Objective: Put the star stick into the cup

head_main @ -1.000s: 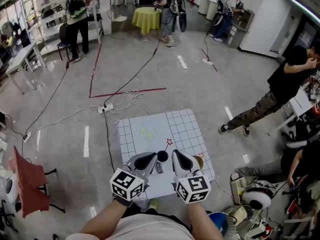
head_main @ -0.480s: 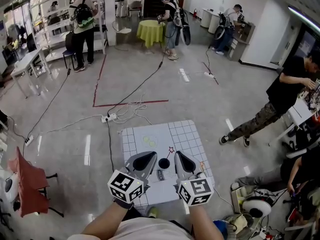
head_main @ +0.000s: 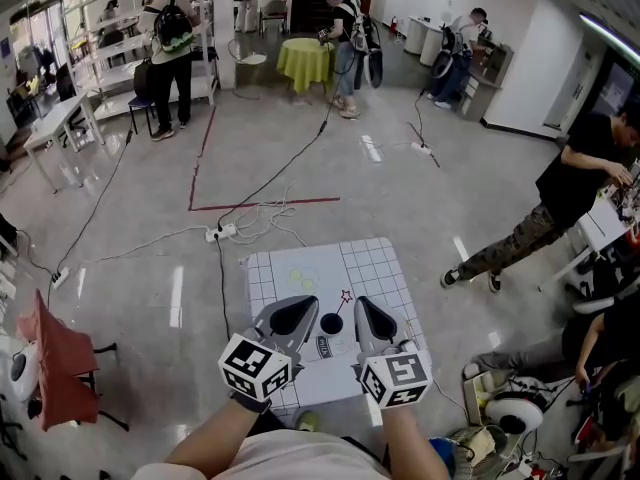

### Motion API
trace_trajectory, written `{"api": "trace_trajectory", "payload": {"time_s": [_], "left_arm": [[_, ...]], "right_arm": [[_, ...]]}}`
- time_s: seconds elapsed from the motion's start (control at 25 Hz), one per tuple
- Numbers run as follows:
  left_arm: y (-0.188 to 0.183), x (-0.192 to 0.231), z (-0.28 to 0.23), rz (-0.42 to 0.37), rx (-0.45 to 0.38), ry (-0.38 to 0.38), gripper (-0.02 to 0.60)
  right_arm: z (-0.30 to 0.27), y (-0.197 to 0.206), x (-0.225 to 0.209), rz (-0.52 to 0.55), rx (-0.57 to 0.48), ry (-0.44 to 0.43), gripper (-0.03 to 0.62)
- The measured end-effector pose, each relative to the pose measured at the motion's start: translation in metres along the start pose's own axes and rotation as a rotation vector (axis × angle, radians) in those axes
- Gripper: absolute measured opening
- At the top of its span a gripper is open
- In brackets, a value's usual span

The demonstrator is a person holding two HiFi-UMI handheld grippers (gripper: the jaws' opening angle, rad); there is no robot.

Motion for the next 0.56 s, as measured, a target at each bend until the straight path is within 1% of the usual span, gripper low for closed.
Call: {"api": "trace_trajectory", "payload": {"time_s": [0.28, 0.56], "left_arm": [[0.0007, 0.0016, -0.001, 0.002, 0.005, -0.002, 0.006], [-0.0064, 0.003, 0.0004, -0.005, -0.002, -0.007, 0.006]], "right_arm": [[-0.0006, 0.0012, -0.0004, 0.001, 0.007, 0.003, 0.012], [-0.0022, -0.0068, -0.0011, 0.006, -0.006, 0.009, 0.012]]}}
Point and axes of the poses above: the fingertips, and each gripper's own axes: z backward along the fingers, x to its left, y out of its underside, the point moved 1 cm from there along z, backward along the fingers, and after that the axes turned 13 degrees about z, right-handed, at the moved point
